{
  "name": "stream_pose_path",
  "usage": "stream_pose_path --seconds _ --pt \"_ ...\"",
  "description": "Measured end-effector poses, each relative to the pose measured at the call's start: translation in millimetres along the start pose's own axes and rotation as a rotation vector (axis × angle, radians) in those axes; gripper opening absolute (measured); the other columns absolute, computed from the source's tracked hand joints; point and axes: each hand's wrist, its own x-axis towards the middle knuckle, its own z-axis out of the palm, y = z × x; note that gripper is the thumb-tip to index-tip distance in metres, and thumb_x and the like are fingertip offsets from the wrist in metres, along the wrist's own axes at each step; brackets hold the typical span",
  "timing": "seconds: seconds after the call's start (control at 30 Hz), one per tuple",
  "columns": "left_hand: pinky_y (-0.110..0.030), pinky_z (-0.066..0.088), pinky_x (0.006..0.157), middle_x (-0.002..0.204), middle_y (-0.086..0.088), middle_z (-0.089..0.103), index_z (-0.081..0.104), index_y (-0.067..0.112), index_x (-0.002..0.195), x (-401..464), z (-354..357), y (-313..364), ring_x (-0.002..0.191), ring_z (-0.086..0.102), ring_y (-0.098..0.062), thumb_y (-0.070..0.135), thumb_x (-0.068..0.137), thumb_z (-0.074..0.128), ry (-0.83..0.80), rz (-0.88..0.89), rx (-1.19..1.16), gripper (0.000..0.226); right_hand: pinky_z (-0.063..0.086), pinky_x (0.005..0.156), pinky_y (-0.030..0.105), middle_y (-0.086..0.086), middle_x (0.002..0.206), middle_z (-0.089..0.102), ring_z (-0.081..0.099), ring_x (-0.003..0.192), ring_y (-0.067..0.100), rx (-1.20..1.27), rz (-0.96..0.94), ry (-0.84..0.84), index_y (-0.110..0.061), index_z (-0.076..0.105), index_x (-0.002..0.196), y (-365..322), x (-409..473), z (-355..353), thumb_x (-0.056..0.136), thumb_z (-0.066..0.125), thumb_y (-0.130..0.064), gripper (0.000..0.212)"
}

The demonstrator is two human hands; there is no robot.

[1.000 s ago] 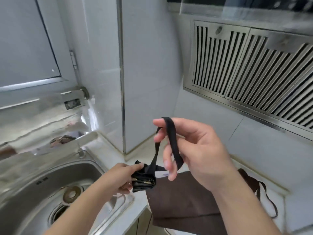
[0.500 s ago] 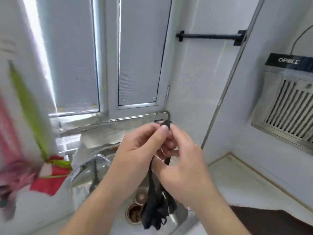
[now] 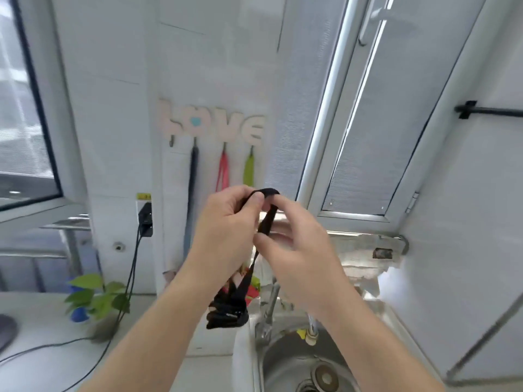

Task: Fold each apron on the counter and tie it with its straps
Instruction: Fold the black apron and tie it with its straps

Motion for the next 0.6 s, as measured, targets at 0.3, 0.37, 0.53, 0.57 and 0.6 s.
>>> stream_pose_path --seconds 0.3,0.37,0.53,0.57,0.6 --pt "-0.03 0.037 0.06 0.052 0.016 0.057 0.076 0.02 0.082 88 -80 0 0.056 0.051 -0.01 0.027 0.101 0.059 0.313 0.048 0.343 0.026 0.043 0.07 0.006 -0.014 0.095 0.07 0.064 0.081 -0.003 0.062 -0.032 0.054 -0.024 0.077 0.101 -21 109 57 0.1 0.061 -0.005 0.024" --pt "-0.03 0.043 0.062 0.06 0.014 0.064 0.076 0.021 0.086 104 -97 -1 0.064 0.061 -0.013 0.029 0.1 0.061 0.383 0.085 0.442 0.022 0.051 0.075 0.016 -0.012 0.092 0.071 0.069 0.08 0.007 0.063 -0.08 0.073 -0.023 0.076 0.101 -27 128 70 0.098 0.061 -0.005 0.023" --pt "-0.045 0.06 0.069 0.078 0.01 0.07 0.068 0.026 0.09 127 -128 -15 0.069 0.071 -0.023 0.041 0.097 0.063 0.504 0.183 0.559 0.017 0.058 0.089 0.032 0.001 0.106 0.075 0.07 0.096 0.017 -0.081 -0.209 0.084 -0.012 0.078 0.111 -39 155 101 0.098 0.059 -0.002 0.026" --pt "-0.046 0.06 0.069 0.079 0.009 0.07 0.067 0.027 0.09 128 -131 -16 0.07 0.071 -0.023 0.041 0.097 0.062 0.513 0.188 0.579 0.017 0.057 0.092 0.033 0.003 0.11 0.075 0.069 0.1 0.018 -0.13 -0.228 0.07 -0.012 0.077 0.114 -38 157 107 0.097 0.058 -0.002 0.028" --pt "-0.044 0.059 0.068 0.078 0.009 0.07 0.066 0.026 0.09 128 -132 -17 0.07 0.071 -0.023 0.041 0.098 0.062 0.512 0.193 0.605 0.017 0.056 0.093 0.034 0.006 0.113 0.074 0.068 0.104 0.021 -0.199 -0.251 0.059 -0.011 0.076 0.117 -37 157 111 0.097 0.058 -0.001 0.029"
